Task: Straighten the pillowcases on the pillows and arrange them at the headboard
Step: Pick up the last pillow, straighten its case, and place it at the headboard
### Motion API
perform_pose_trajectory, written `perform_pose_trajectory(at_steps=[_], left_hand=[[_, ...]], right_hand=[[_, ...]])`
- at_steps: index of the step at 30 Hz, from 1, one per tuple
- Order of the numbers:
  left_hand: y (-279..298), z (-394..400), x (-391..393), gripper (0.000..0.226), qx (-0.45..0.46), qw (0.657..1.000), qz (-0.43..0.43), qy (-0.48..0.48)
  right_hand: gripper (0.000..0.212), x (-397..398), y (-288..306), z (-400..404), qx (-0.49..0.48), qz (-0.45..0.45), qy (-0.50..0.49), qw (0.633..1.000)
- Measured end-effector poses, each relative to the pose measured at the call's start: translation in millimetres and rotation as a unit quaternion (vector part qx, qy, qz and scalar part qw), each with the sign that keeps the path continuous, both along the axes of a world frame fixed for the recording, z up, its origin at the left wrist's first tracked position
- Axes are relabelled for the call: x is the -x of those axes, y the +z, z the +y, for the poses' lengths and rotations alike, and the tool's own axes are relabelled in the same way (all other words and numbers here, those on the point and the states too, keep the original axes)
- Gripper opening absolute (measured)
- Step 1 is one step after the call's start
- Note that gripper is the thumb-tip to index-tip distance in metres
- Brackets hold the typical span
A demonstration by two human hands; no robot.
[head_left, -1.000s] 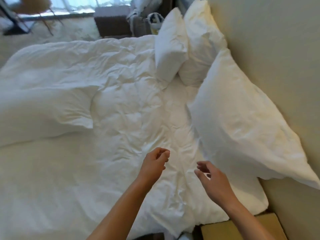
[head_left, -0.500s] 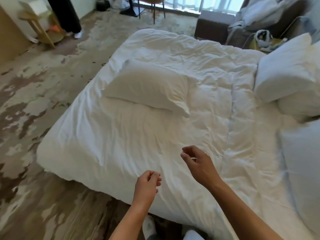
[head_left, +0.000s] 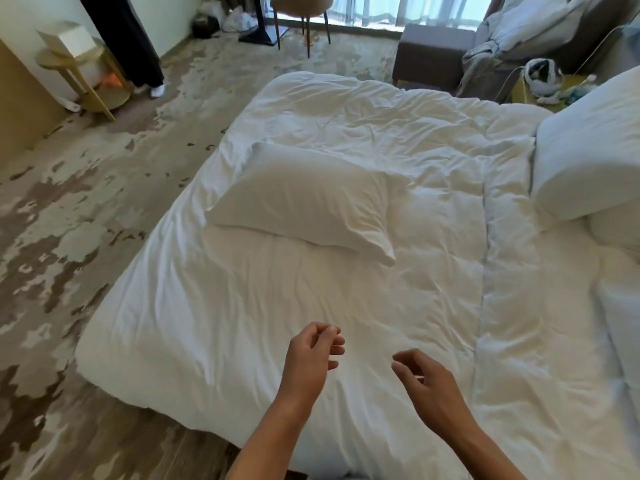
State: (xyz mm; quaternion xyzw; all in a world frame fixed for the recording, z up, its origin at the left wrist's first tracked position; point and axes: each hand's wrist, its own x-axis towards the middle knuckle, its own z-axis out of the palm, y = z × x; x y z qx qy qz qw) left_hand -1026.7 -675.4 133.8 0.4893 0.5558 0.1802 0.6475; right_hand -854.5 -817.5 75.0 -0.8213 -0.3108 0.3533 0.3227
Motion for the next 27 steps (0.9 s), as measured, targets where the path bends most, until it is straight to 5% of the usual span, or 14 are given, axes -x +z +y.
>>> perform_pose_trajectory(at_steps=[8, 20, 24, 27], left_hand=[[-13.9, 101.5, -48.6, 0.021, 0.007, 0.998, 0.042, 0.041], [-43.7, 347.2, -197.6, 0.017, -0.018, 0.986, -0.046, 0.162], [-74.1, 447.0, -249.2, 0.019, -0.109, 0.991, 0.035, 0.068], [-117.1, 526.8, -257.5, 0.045, -0.179, 0.967, 0.157, -0.09]], right_hand=[[0.005, -58.4, -41.2, 85.9, 0.047, -0.023, 0.043, 0.998], [0.019, -160.7, -36.7, 366.9, -0.004, -0.106, 0.017, 0.994], [0.032, -204.0, -58.7, 459.2, 0.039, -0.14, 0.0, 0.989], [0.044, -226.1, -84.8, 520.6, 0.083, -0.158, 0.015, 0.984]])
